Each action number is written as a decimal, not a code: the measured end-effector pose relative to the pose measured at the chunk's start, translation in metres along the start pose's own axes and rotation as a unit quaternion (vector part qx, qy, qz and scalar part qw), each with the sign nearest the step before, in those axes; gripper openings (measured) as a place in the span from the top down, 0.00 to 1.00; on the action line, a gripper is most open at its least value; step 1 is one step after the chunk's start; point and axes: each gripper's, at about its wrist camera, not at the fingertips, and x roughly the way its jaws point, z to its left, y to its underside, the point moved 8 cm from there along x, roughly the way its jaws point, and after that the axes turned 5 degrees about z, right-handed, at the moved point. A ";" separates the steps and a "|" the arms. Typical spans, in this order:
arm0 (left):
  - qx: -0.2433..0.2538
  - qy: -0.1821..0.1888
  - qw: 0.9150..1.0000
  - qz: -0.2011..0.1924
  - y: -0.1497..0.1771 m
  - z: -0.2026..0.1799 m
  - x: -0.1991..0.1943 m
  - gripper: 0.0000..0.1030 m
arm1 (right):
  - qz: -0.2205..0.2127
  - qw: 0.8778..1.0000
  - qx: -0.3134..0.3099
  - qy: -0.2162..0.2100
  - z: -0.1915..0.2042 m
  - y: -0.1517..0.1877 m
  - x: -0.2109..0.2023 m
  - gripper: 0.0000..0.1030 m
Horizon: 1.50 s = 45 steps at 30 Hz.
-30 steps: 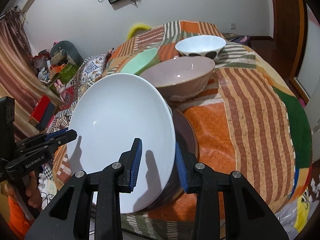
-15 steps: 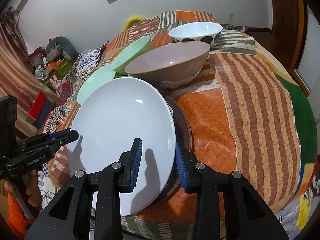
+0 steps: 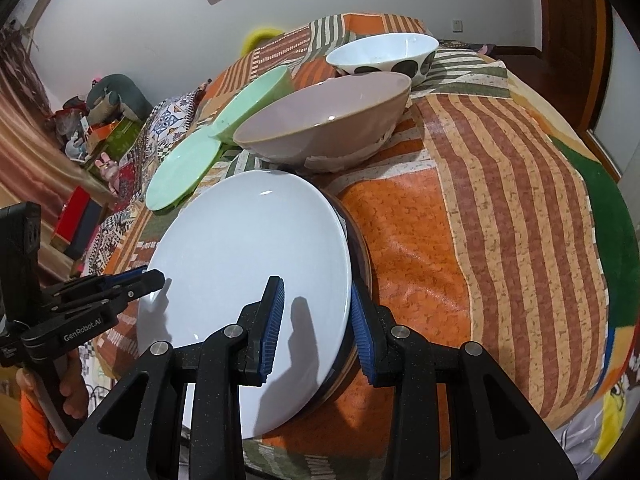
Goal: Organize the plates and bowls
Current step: 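Lift the white plate and carry it over the purple plate, then lower the white plate onto the purple plate and open both grippers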
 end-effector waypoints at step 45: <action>-0.016 -0.042 0.989 -0.142 -0.030 0.048 -0.097 0.57 | -0.057 0.996 -0.066 0.006 0.044 -0.038 -0.030 0.67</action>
